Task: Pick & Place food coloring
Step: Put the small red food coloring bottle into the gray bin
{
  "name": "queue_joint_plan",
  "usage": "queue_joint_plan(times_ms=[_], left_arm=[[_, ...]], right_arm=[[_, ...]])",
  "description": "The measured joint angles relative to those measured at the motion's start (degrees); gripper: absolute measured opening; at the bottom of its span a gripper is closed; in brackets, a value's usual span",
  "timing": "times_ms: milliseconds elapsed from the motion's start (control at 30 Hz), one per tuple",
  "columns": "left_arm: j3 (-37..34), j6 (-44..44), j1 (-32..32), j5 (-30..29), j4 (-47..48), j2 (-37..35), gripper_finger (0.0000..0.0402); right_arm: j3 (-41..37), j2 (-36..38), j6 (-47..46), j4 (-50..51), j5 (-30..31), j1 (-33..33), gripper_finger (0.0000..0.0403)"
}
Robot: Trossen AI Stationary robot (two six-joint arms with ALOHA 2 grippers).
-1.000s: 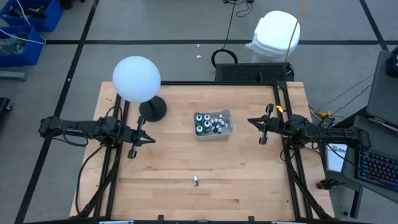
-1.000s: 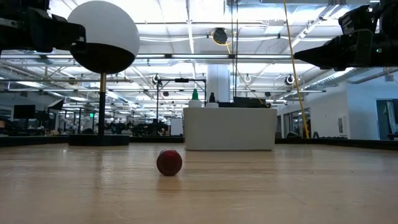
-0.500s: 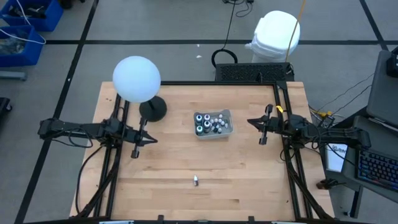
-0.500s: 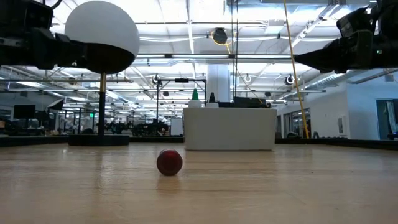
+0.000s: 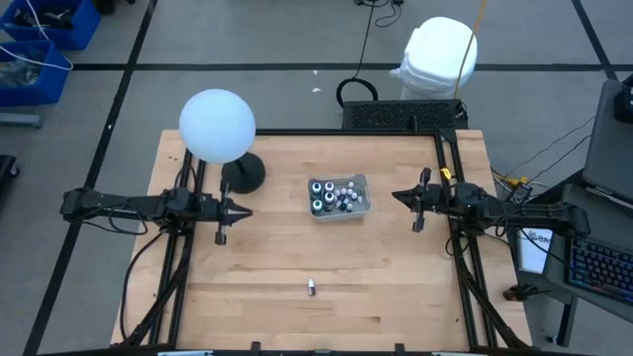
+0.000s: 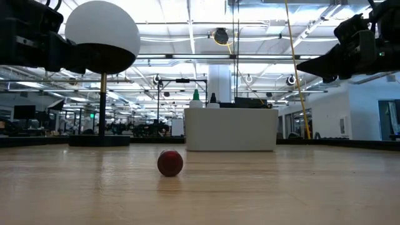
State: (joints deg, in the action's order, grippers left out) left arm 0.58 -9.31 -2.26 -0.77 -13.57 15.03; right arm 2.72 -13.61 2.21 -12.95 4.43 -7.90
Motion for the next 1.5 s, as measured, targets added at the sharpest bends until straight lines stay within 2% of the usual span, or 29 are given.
queue_joint_plan(times_ms=[167,300,500,667,967,1167,1333,1500], left_arm=[[0.0,5.72,0.0,-0.77,0.0,0.0,0.0047],[0.0,8.83,0.0,-0.79,0.0,0.0,0.0048],[0.0,10.02,0.0,-0.83,-0.3,0.0,0.0049],[0.02,9.91,0.0,-0.86,-0.37,0.0,0.0049],[0.04,9.64,0.0,-0.86,-0.45,0.0,0.0049],[0.04,9.6,0.0,-0.88,-0.45,0.0,0.0049],[0.04,9.6,0.0,-0.87,-0.43,0.0,0.0049],[0.04,9.6,0.0,-0.86,-0.43,0.0,0.0049]], right_arm=[[0.02,0.0,-0.75,-0.31,-0.21,0.03,0.0],[1.16,-0.69,-3.34,-0.66,-3.17,0.64,0.0],[5.87,-7.26,-3.79,0.23,-2.5,5.14,0.0],[14.24,-18.27,-3.55,5.49,1.43,9.03,0.0],[33.5,-45.82,-1.03,13.73,1.73,15.52,0.0],[49.92,-62.55,1.61,24.38,1.53,18.91,0.0],[60.86,-71.46,3.16,29.35,1.53,20.51,0.0],[65.23,-75.06,5.01,30.02,1.36,20.85,0.0]])
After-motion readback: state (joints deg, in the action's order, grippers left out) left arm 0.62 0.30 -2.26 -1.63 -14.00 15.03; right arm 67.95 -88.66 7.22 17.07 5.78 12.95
